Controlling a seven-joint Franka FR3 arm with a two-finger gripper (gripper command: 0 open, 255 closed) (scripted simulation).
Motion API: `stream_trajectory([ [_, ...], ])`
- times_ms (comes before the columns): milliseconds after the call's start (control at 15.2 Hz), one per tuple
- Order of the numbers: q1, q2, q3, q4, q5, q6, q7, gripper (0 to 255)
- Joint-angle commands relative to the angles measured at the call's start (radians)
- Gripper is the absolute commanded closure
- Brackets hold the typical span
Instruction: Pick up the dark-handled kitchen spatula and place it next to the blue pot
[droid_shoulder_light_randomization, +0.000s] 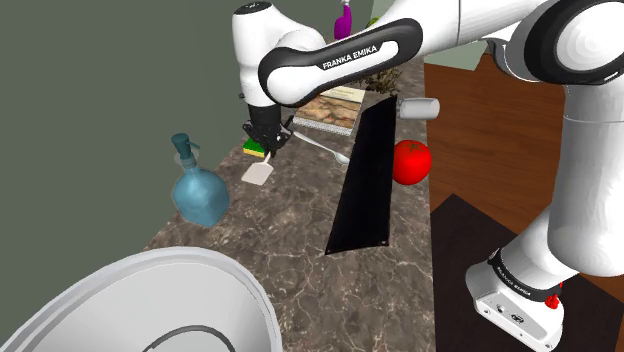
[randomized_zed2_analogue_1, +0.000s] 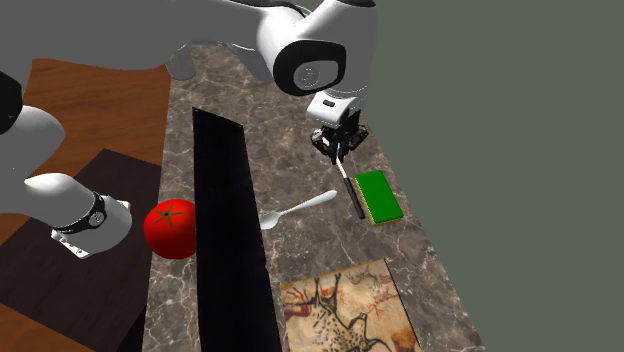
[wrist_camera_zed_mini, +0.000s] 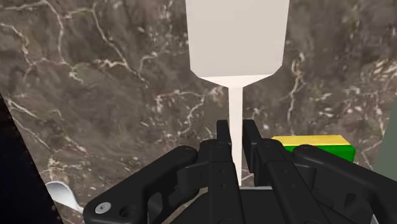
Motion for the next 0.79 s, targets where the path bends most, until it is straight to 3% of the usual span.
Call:
stream_trajectory([
  [0, -0.001, -0.009, 0.004, 0.016, 0.007, -0.023, -0.006, 255],
  [726, 0.006, -0.040, 0.017, 0.121, 0.032, -0.152, -0.031, 255],
])
